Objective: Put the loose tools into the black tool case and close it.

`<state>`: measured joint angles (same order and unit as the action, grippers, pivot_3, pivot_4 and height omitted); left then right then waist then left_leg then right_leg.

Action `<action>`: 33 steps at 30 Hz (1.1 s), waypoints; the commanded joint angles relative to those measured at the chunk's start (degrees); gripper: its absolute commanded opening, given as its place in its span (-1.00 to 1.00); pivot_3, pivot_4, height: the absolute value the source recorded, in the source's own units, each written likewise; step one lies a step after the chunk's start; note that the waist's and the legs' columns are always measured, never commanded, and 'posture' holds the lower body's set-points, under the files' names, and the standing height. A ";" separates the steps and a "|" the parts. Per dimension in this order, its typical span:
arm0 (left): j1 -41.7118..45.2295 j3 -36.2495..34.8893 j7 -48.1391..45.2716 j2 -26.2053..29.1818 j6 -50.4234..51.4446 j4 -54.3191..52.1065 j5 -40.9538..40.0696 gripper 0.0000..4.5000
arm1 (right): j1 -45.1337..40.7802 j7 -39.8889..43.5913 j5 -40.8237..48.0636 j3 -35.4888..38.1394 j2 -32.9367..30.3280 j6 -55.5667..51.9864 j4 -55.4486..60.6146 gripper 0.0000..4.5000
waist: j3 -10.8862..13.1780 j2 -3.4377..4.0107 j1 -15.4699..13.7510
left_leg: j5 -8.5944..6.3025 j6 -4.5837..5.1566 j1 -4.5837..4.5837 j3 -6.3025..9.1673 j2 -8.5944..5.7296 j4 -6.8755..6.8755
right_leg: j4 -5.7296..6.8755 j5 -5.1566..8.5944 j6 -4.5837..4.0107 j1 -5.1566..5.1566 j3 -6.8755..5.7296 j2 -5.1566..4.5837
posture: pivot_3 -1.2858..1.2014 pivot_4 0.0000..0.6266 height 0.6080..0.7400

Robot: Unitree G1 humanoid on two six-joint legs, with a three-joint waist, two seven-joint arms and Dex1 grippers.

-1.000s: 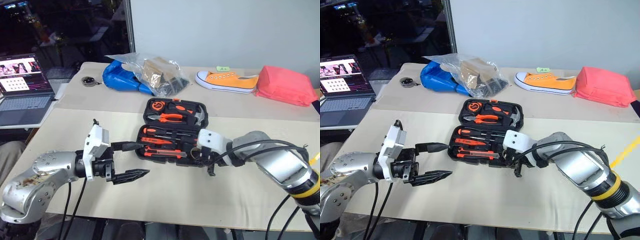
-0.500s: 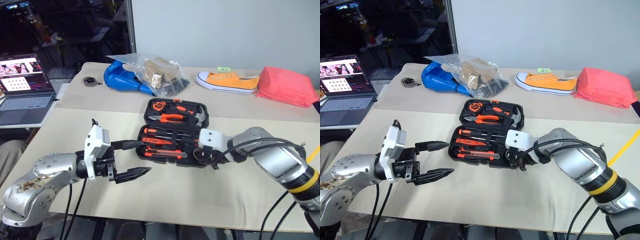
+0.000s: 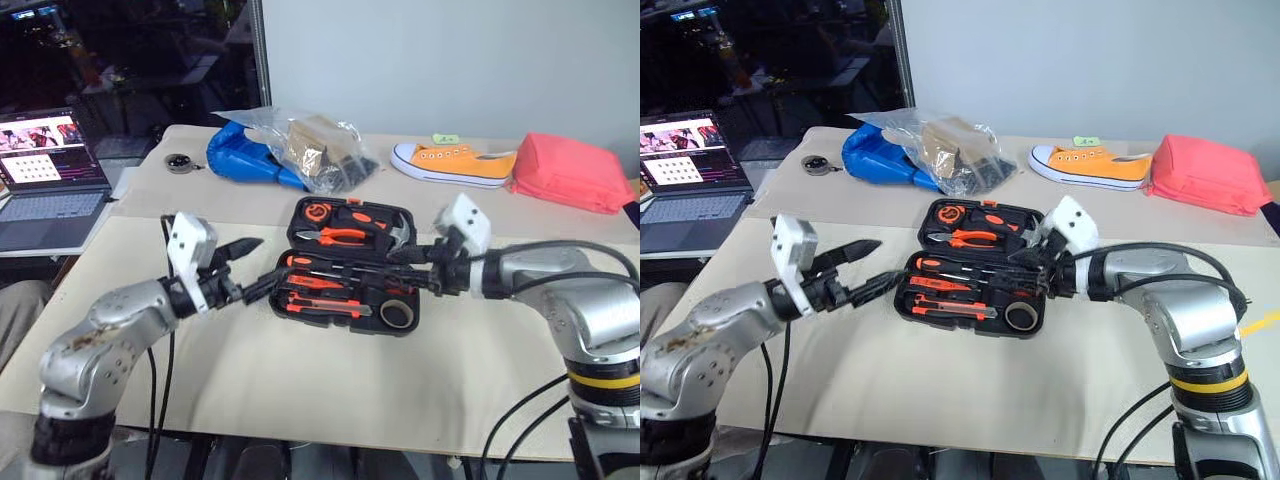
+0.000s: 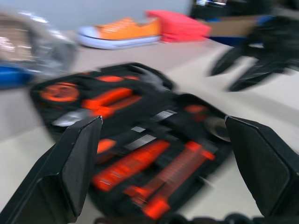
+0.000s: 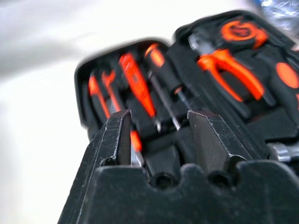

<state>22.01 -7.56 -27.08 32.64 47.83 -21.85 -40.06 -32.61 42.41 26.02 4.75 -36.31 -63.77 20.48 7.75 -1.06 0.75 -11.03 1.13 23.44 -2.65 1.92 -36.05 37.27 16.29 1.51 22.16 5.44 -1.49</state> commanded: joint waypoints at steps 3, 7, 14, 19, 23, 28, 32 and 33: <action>14.00 1.49 11.07 -5.97 9.67 17.80 4.97 1.00 | -2.69 -14.49 -6.56 2.65 2.12 -2.50 -6.21 0.33 | -0.01 0.01 0.01 | 0.05 0.00 0.06 0.01 -0.08 0.00 | -0.11 -0.09 0.03 0.04 -0.01 0.00 | 0.03 -0.52 1.00; 24.99 2.64 10.48 -9.34 6.02 37.15 9.97 1.00 | -8.14 -20.50 -7.58 3.56 7.99 -3.86 -15.59 0.95 | 0.00 -0.01 0.62 | 0.05 -0.01 0.38 -0.07 -0.11 0.11 | -0.13 -0.08 0.05 0.41 0.08 0.06 | 0.03 -0.52 1.00; 41.19 5.03 2.49 -11.25 -6.14 69.34 18.16 1.00 | -19.51 -23.71 -11.38 1.91 11.33 3.03 -37.08 0.98 | -0.01 0.02 0.50 | 0.30 -0.40 0.85 -0.15 -0.12 0.24 | 0.03 -0.11 -0.02 1.08 0.05 0.08 | 0.03 -0.52 1.00; 49.01 3.32 0.23 -13.19 -14.68 85.74 21.57 1.00 | -28.13 -24.78 -13.26 2.25 12.93 7.20 -54.32 0.98 | -0.01 0.02 0.40 | 0.29 -0.39 0.91 -0.38 -0.13 0.30 | -0.08 -0.11 -0.02 1.08 0.03 0.04 | 0.03 -0.52 1.00; 51.70 3.76 -1.68 -14.75 -17.82 91.75 24.86 0.89 | -31.94 -25.04 -14.17 2.50 13.71 9.84 -62.79 0.63 | -0.01 0.02 0.39 | 0.29 -0.40 0.99 -0.50 -0.11 0.37 | -0.02 -0.11 -0.02 1.10 -0.03 0.05 | 0.03 -0.52 1.00; 52.25 4.30 -2.62 -16.54 -18.62 94.56 28.27 0.21 | -32.22 -24.65 -14.70 1.95 14.07 9.39 -65.67 -0.14 | -0.01 0.02 0.38 | 0.29 -0.40 1.16 -0.48 -0.11 0.36 | 0.09 -0.11 -0.02 1.20 -0.04 0.03 | 0.03 -0.52 1.00; 52.10 2.68 -2.83 -17.53 -19.02 95.14 28.57 -0.41 | -31.46 -24.48 -14.84 1.58 14.60 7.95 -64.31 -0.68 | -0.02 0.03 0.84 | 0.29 -0.40 1.11 -0.46 -0.09 0.30 | 0.32 -0.11 -0.02 1.24 -0.02 0.07 | 0.03 -0.52 1.00; 52.07 2.44 -2.89 -17.65 -19.02 95.16 28.78 -0.57 | -31.34 -24.42 -14.92 1.54 14.64 7.91 -64.02 -0.87 | -0.02 0.03 1.15 | 0.29 -0.40 1.09 -0.46 -0.08 0.30 | 0.38 -0.11 -0.02 1.24 -0.03 0.08 | 0.03 -0.52 1.00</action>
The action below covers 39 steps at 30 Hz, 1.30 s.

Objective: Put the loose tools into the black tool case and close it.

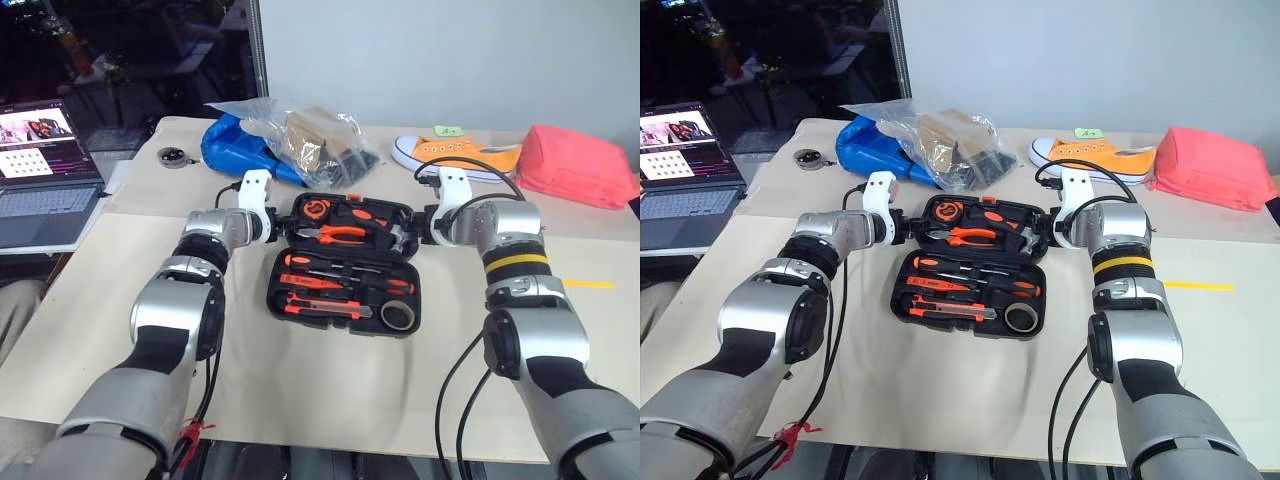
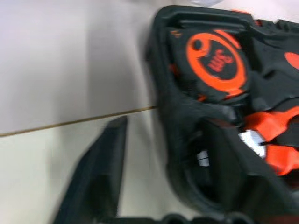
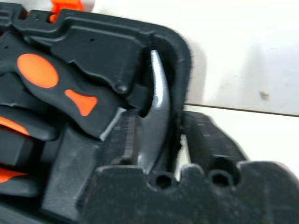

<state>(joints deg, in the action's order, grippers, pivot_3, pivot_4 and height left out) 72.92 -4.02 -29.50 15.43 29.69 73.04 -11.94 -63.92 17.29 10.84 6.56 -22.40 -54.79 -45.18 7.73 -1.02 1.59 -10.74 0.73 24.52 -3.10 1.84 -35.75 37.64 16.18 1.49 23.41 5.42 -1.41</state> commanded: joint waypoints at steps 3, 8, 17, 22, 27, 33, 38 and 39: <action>0.63 -1.83 -1.35 -0.69 -0.24 0.00 1.07 -1.00 | 1.78 1.55 0.48 -0.80 0.77 -1.38 6.00 -1.00 | 0.00 0.00 0.62 | 0.00 0.00 -0.06 0.07 0.00 0.03 | 0.18 0.00 0.00 0.00 -0.04 0.02 | 0.03 -0.52 1.00; -0.58 -2.51 -1.74 -0.47 0.25 -0.47 1.79 -1.00 | 7.56 2.10 0.87 -1.15 -1.25 -2.77 21.78 -0.70 | 0.00 0.01 0.59 | 0.00 0.00 -0.01 0.21 -0.05 -0.04 | 0.22 0.01 0.02 0.00 -0.05 -0.02 | 0.03 -0.52 1.00; -0.76 -3.74 -2.16 -0.76 0.65 -0.92 2.23 -1.00 | 10.67 1.31 0.54 -1.33 -2.61 -9.93 29.92 0.54 | -0.01 0.04 0.38 | 0.01 0.00 0.01 0.51 -0.08 -0.13 | 0.33 0.01 0.02 0.02 -0.09 -0.02 | 0.03 -0.52 1.00; -1.06 -3.76 -2.51 -0.99 1.02 -1.32 2.54 -1.00 | 11.08 0.53 0.50 -1.43 -2.04 -13.70 28.21 0.54 | -0.01 0.04 0.21 | 0.01 -0.01 0.01 0.51 -0.09 -0.13 | 0.33 0.01 0.02 0.02 -0.09 -0.02 | 0.03 -0.52 1.00; -1.28 -3.86 -2.89 -1.06 1.44 -1.80 3.06 -1.00 | 11.52 -0.07 0.00 -1.11 -1.66 -13.57 25.57 0.08 | -0.01 0.04 -0.08 | 0.01 -0.01 0.00 0.50 -0.09 -0.13 | 0.33 0.01 0.02 0.02 -0.10 -0.02 | 0.03 -0.52 1.00; -1.57 -3.70 -3.58 -0.98 2.32 -2.65 3.28 -1.00 | 11.88 0.14 -0.02 -1.46 -1.43 -12.79 24.50 -0.81 | -0.02 0.05 -0.31 | 0.01 -0.01 -0.09 0.50 -0.09 -0.13 | 0.34 0.01 0.02 -0.06 -0.10 -0.01 | 0.03 -0.52 1.00; -2.93 -3.54 -5.94 -0.63 7.92 -7.22 2.00 -1.00 | 14.96 1.92 1.30 -3.10 -2.37 -15.69 31.91 -0.98 | -0.02 0.05 -0.45 | 0.01 -0.01 -0.15 0.50 -0.09 -0.13 | 0.35 0.01 0.02 -0.13 -0.12 0.00 | 0.03 -0.52 1.00; -3.97 -3.30 -6.60 -0.57 10.19 -9.80 1.58 -1.00 | 16.32 2.33 1.75 -3.32 -2.73 -16.82 34.77 -0.98 | -0.03 0.06 -0.46 | 0.01 -0.01 -0.13 0.51 -0.08 -0.13 | 0.35 0.02 0.02 -0.13 -0.15 0.00 | 0.03 -0.52 1.00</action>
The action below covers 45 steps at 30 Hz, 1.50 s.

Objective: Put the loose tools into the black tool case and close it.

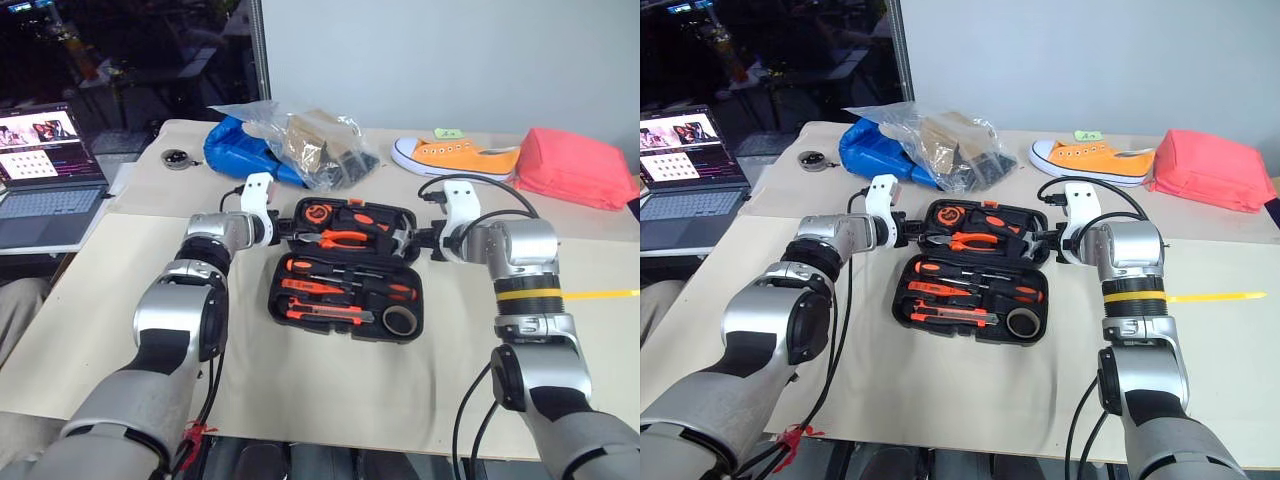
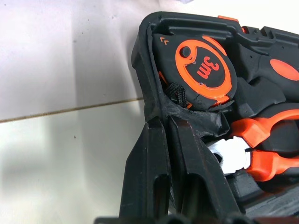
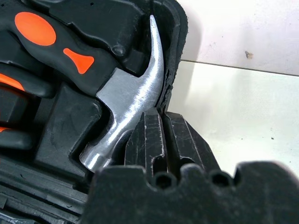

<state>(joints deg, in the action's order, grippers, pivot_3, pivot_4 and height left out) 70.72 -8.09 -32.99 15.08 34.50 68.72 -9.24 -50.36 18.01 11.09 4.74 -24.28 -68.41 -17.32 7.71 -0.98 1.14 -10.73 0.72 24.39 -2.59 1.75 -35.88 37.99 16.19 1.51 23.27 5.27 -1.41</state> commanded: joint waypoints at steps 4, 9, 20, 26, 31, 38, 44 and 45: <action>-8.61 1.41 -3.63 0.21 16.45 -21.32 -3.62 -1.00 | 7.68 2.09 3.64 -0.21 -1.97 -8.19 17.93 -0.98 | -0.02 0.04 -0.08 | 0.00 0.00 0.01 0.12 0.04 0.02 | 0.01 0.03 0.05 0.01 -0.01 0.01 | 0.03 -0.52 1.00; -19.05 0.46 -1.08 0.72 27.24 -43.82 -7.90 -1.00 | 14.40 3.16 6.03 1.93 -2.00 -6.04 29.01 -0.98 | -0.03 0.05 -0.15 | -0.01 -0.02 0.01 0.17 0.11 0.03 | 0.05 0.04 0.06 0.03 -0.01 0.01 | 0.03 -0.52 1.00; -31.08 3.37 -6.25 2.34 1.92 -62.01 -6.81 -1.00 | 22.34 9.54 4.25 2.80 1.37 34.14 29.50 -0.98 | 0.01 0.05 0.28 | 0.27 -0.12 -0.24 0.08 0.02 -0.07 | 0.01 -0.07 -0.12 -0.04 0.20 0.05 | 0.03 -0.52 1.00; -39.06 7.63 -10.81 6.94 -20.09 -66.04 -1.46 -1.00 | 31.79 12.99 2.36 2.85 0.74 52.52 31.38 -0.98 | 0.01 0.06 -0.08 | 0.34 -0.15 -0.14 0.10 0.09 0.14 | -0.02 -0.10 -0.17 -0.01 0.17 0.09 | 0.03 -0.52 1.00; -45.31 9.87 -12.60 11.27 -35.46 -63.90 3.89 -1.00 | 41.99 16.03 0.74 2.95 -0.40 64.83 32.07 -0.98 | 0.01 0.06 -0.33 | 0.24 -0.01 -0.04 0.03 0.14 0.12 | -0.07 -0.10 -0.16 -0.02 0.18 -0.03 | 0.03 -0.52 1.00; -49.48 10.54 -13.50 16.08 -48.00 -59.41 7.04 -1.00 | 52.35 20.43 -3.05 2.54 -3.94 82.00 28.89 -0.98 | 0.01 0.03 -0.08 | 0.18 0.08 -1.08 -0.05 0.20 0.07 | -0.38 -0.06 -0.16 -1.01 0.18 -0.01 | 0.03 -0.52 1.00; -58.65 3.98 -24.26 25.95 -42.18 -63.76 -3.69 -0.69 | 59.12 22.71 -6.02 6.19 -11.01 91.74 27.73 -0.31 | -0.02 0.03 1.59 | 0.20 0.10 -1.43 -0.36 0.36 0.08 | -0.29 0.02 -0.19 -1.18 0.31 -0.01 | 0.03 -0.52 1.00; -60.70 2.27 -26.30 28.27 -40.30 -65.07 -6.07 -0.58 | 60.35 22.88 -6.77 7.13 -12.62 92.50 27.55 -0.12 | -0.02 0.02 2.11 | 0.20 0.10 -1.47 -0.39 0.43 0.12 | -0.26 0.03 -0.27 -1.17 0.32 0.00 | 0.03 -0.52 1.00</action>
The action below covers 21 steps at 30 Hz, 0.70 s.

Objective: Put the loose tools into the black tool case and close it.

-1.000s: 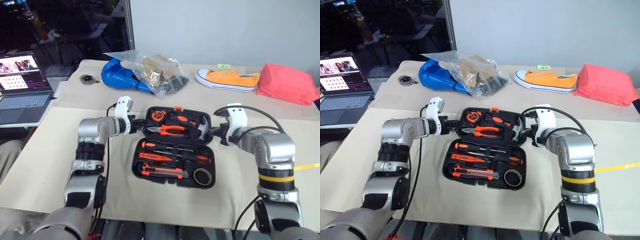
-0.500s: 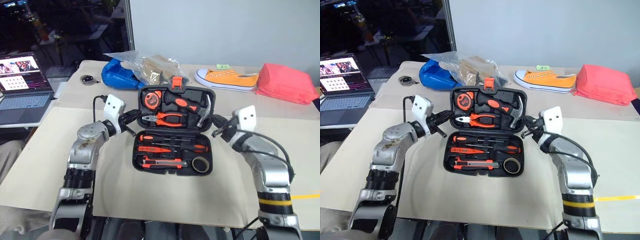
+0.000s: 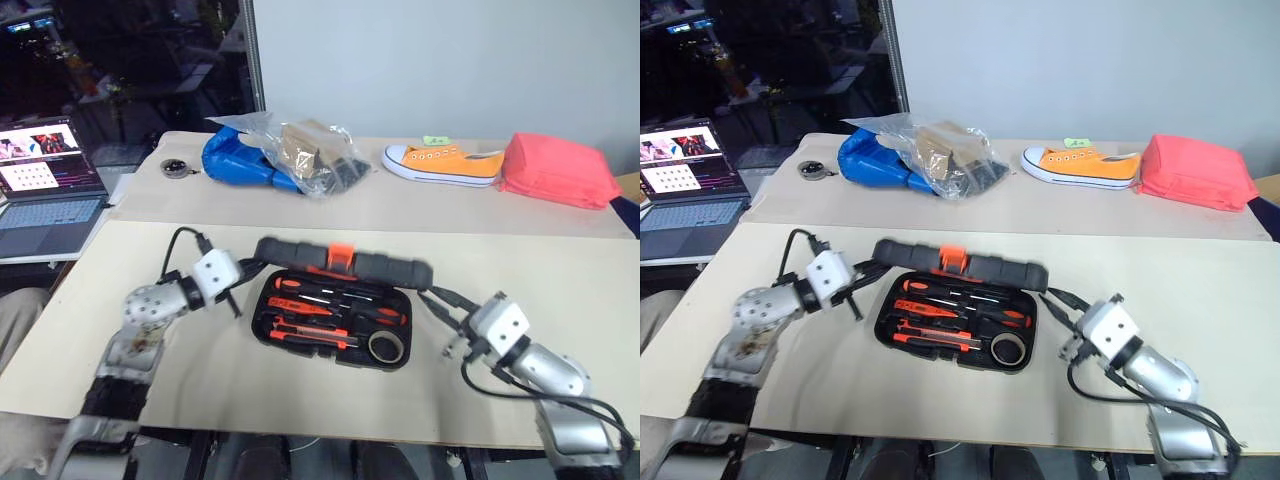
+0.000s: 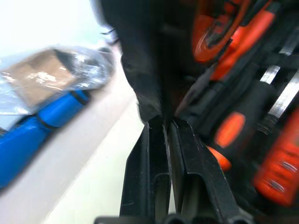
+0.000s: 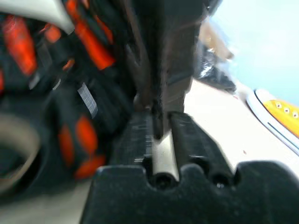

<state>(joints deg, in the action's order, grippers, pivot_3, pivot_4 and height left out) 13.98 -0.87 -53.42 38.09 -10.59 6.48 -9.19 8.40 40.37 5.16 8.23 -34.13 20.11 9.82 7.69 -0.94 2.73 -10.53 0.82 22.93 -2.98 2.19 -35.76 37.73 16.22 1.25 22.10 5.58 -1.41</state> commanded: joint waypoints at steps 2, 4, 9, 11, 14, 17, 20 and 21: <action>-6.70 -7.51 -8.40 8.41 7.83 -4.88 -9.55 -0.23 | 3.81 1.84 -0.96 4.79 -5.56 4.04 0.44 0.18 | 0.03 -0.04 0.78 | -0.03 0.01 0.00 -0.05 0.09 0.10 | 0.02 0.05 -0.08 0.08 0.01 0.04 | 0.03 -0.52 1.00; -9.43 -10.72 -11.40 11.28 11.36 -7.76 -14.00 -0.08 | 6.83 4.00 1.70 6.97 -8.45 1.23 2.34 0.33 | 0.08 -0.13 0.59 | -0.03 0.00 0.02 -0.03 0.12 0.11 | 0.08 0.10 -0.12 0.10 -0.06 0.04 | 0.03 -0.52 1.00; -17.92 -18.71 -17.25 17.42 27.21 -21.63 -29.11 -0.05 | 15.36 11.31 23.10 12.00 -14.42 -17.85 16.03 0.08 | 0.10 -0.16 -0.35 | -0.03 0.00 -0.04 -0.22 0.30 0.09 | 0.04 0.18 -0.04 0.00 -0.08 -0.06 | 0.03 -0.52 1.00; -21.78 -21.51 -18.97 19.13 32.36 -28.27 -34.93 -0.05 | 18.05 15.51 28.68 11.19 -17.88 -23.48 22.30 -0.13 | 0.15 -0.15 -0.16 | -0.03 -0.01 0.04 -0.35 0.51 0.08 | 0.03 0.27 0.07 0.06 -0.04 -0.21 | 0.03 -0.52 1.00; -25.79 -23.70 -20.17 20.71 37.15 -35.49 -39.99 -0.05 | 17.05 18.06 30.98 6.45 -22.12 -29.36 28.35 -0.61 | 0.14 -0.31 -0.08 | -0.04 -0.03 -0.10 -0.37 0.67 0.09 | -0.11 0.36 0.12 -0.10 -0.06 -0.21 | 0.03 -0.52 1.00; -26.33 -24.17 -19.59 20.98 40.04 -39.45 -43.04 -0.05 | 13.41 19.61 28.10 -0.48 -24.12 -32.13 31.38 -0.98 | 0.15 -0.35 -0.30 | -0.04 -0.03 -0.18 -0.38 0.72 0.08 | -0.09 0.42 0.01 -0.07 -0.13 -0.14 | 0.03 -0.52 1.00; -26.54 -23.77 -18.73 21.31 42.52 -43.70 -45.50 0.18 | 4.84 15.07 18.91 -9.65 -21.29 -34.25 27.83 -1.00 | 0.16 -0.39 -0.41 | -0.04 -0.03 -0.24 -0.41 0.72 0.11 | -0.08 0.56 -0.28 -0.03 -0.16 -0.02 | 0.03 -0.52 1.00; -26.63 -23.64 -18.72 21.34 42.42 -44.67 -45.10 0.23 | 2.93 14.15 17.26 -11.47 -20.35 -34.85 26.84 -1.00 | 0.18 -0.37 -0.45 | -0.04 -0.04 -0.27 -0.41 0.73 0.07 | -0.09 0.57 -0.29 0.07 -0.16 -0.01 | 0.03 -0.52 1.00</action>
<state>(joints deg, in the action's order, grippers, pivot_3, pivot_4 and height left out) -12.99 -23.75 -72.55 58.69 31.16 -35.21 -52.74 13.96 56.90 26.76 -0.08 -55.76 -13.44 38.31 7.87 -1.31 2.27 -10.58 0.78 22.71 -3.42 2.89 -35.68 37.62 16.79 0.93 22.14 5.47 -1.43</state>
